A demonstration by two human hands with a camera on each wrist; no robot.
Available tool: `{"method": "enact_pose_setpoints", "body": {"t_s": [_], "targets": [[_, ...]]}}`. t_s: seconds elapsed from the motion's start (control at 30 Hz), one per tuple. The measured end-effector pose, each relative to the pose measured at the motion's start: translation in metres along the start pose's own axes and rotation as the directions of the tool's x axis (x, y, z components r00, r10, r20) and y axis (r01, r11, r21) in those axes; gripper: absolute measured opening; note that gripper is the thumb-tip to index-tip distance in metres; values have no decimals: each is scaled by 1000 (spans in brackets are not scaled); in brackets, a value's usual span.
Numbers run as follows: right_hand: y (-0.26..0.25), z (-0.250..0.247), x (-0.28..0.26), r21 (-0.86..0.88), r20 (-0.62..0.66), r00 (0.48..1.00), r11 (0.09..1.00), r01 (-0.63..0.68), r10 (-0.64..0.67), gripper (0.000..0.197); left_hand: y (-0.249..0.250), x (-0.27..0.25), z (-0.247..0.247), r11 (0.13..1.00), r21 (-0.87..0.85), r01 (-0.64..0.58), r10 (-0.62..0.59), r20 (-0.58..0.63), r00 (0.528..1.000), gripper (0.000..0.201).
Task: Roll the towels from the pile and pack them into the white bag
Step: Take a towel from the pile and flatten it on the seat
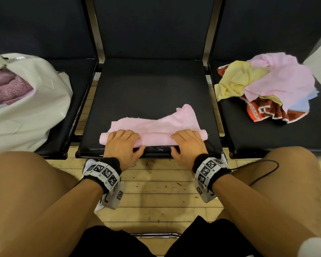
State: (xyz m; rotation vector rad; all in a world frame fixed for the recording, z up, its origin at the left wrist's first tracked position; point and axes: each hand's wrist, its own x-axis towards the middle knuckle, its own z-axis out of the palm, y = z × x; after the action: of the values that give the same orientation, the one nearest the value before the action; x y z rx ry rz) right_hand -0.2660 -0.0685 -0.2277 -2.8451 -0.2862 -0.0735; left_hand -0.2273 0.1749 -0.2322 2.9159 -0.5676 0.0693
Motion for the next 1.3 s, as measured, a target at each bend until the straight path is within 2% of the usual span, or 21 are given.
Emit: {"method": "enact_pose_setpoints", "body": {"t_s": [0.1, 0.23, 0.33, 0.43, 0.53, 0.57, 0.67, 0.77, 0.9, 0.97, 1.1, 1.2, 1.3], "targets": [[4, 2, 1, 5, -24, 1000, 1000, -19, 19, 28, -1, -1, 0, 1000, 5, -15, 15, 14, 1000, 36], [3, -2, 6, -48, -9, 1000, 999, -14, 14, 31, -2, 0, -2, 1000, 5, 9, -9, -28, 1000, 32], [3, -7, 7, -38, 118, 993, 999, -21, 25, 36, -1, 1, -7, 999, 36, 20, -21, 25, 999, 40], [3, -7, 6, 28, 75, 995, 998, -61, 58, 32, 0, 0, -9, 999, 40, 34, -37, 76, 996, 42], [6, -1, 6, -20, -22, 1000, 1000, -22, 22, 20, 0, 1, -7, 1000, -9, 25, -25, 8, 1000, 32], [8, 1, 6, -39, -54, 999, 999, -11, 9, 22, 0, 1, -6, 1000, -19, 14, -15, -41, 999, 28], [5, 1, 6, -39, -67, 997, 999, 31, -33, 20, 0, 0, -2, 1000, -15, -21, 19, -127, 992, 14], [3, 1, 2, -17, -33, 999, 999, 28, -28, 23, 0, 0, 0, 1000, -2, -14, 14, -100, 995, 17], [7, 9, -1, -38, -9, 1000, 999, -4, 4, 36, -1, -1, 1, 999, 36, 8, -7, -29, 1000, 39], [11, 11, -1, -5, -2, 999, 999, -34, 34, 36, -3, -1, 1, 999, 32, -1, 2, -24, 1000, 36], [14, 5, 2, 41, 30, 999, 999, -12, 10, 32, -4, 0, -1, 1000, 18, -4, 5, -46, 999, 29], [11, -4, 5, 15, 82, 997, 1000, -11, 9, 33, -3, 1, -3, 1000, 9, 7, -6, -79, 997, 24], [7, -13, 7, -53, 71, 997, 999, 1, 3, 31, -2, 3, -7, 1000, 14, 10, -9, -110, 994, 28]]}}
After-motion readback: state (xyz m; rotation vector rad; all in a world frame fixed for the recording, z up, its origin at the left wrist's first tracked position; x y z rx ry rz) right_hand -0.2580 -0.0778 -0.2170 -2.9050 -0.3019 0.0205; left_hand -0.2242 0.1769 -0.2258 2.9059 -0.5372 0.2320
